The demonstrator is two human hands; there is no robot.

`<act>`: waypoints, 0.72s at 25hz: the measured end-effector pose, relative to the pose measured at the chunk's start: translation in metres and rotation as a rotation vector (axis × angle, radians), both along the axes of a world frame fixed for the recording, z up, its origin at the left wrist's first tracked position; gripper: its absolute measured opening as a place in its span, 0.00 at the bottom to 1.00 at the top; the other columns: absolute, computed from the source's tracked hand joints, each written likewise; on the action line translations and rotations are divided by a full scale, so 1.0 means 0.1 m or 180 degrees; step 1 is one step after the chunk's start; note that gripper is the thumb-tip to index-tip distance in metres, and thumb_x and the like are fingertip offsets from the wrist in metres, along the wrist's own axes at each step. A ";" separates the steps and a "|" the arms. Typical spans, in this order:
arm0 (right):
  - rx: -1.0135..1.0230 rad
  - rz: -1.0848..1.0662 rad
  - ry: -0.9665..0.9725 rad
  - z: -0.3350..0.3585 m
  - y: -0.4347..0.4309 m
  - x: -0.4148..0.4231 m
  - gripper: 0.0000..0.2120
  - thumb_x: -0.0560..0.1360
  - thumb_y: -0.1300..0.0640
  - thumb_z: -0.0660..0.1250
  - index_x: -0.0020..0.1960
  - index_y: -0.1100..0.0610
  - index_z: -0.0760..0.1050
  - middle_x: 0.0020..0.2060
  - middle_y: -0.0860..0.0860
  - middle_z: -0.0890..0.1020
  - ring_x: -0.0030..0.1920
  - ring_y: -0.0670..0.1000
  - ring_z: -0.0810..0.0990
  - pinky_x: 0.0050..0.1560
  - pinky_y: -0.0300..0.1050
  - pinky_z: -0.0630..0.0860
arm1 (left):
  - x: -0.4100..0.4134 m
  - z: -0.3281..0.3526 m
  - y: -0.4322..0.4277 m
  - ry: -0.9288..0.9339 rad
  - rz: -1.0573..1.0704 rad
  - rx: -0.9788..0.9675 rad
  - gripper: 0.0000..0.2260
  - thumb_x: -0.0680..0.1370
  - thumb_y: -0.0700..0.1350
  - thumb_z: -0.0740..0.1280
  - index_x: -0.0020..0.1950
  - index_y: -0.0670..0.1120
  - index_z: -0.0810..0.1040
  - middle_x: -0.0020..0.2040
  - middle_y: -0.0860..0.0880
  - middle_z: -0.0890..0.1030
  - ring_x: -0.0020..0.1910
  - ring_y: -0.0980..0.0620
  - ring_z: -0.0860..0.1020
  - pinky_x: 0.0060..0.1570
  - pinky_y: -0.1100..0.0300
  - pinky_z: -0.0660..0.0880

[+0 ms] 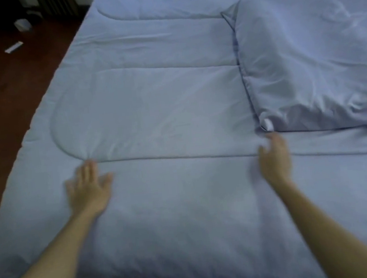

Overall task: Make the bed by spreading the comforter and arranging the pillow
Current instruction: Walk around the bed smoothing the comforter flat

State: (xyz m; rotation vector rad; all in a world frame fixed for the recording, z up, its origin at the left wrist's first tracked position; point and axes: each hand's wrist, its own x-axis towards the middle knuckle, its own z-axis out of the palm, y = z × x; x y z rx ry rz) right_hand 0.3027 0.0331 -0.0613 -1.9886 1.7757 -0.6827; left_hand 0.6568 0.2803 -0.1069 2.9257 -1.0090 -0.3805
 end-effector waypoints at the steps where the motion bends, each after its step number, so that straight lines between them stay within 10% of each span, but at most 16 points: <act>1: -0.0051 0.0687 -0.0078 0.01 0.16 0.47 0.18 0.75 0.61 0.62 0.64 0.63 0.73 0.64 0.63 0.74 0.64 0.63 0.73 0.65 0.54 0.67 | 0.24 0.02 0.28 0.0014 0.0327 0.0251 0.34 0.79 0.64 0.46 0.78 0.45 0.48 0.79 0.47 0.48 0.78 0.47 0.47 0.73 0.41 0.44; 5: 0.0857 0.3210 0.0970 -0.10 0.80 1.38 0.24 0.79 0.51 0.57 0.74 0.52 0.62 0.77 0.51 0.58 0.76 0.52 0.56 0.75 0.57 0.50 | 1.16 0.04 0.88 0.0251 0.2024 0.0321 0.58 0.59 0.76 0.47 0.72 0.30 0.55 0.73 0.34 0.63 0.73 0.25 0.47 0.69 0.30 0.52; 7: 0.0633 0.3351 0.1383 -0.22 0.77 1.22 0.25 0.80 0.46 0.53 0.76 0.45 0.53 0.78 0.46 0.50 0.78 0.49 0.47 0.75 0.58 0.40 | 0.81 0.17 0.53 0.0037 0.1516 0.0235 0.46 0.67 0.67 0.51 0.66 0.28 0.61 0.67 0.31 0.68 0.69 0.24 0.53 0.64 0.26 0.57; 10: 0.0349 0.2558 0.1395 -0.42 0.19 0.27 0.26 0.80 0.42 0.49 0.77 0.42 0.49 0.78 0.45 0.49 0.78 0.50 0.47 0.74 0.58 0.41 | -0.42 0.40 -0.28 -0.0520 0.0075 -0.0201 0.15 0.77 0.47 0.58 0.57 0.38 0.73 0.61 0.35 0.74 0.63 0.36 0.70 0.64 0.32 0.61; 18: 0.0679 -0.0020 0.1391 -0.51 -1.45 -4.01 0.24 0.81 0.44 0.47 0.76 0.42 0.51 0.78 0.45 0.51 0.78 0.51 0.50 0.75 0.59 0.46 | -4.00 -0.03 -2.54 -0.0151 -0.2787 -0.1489 0.19 0.76 0.46 0.56 0.62 0.43 0.78 0.64 0.44 0.78 0.64 0.45 0.76 0.66 0.43 0.64</act>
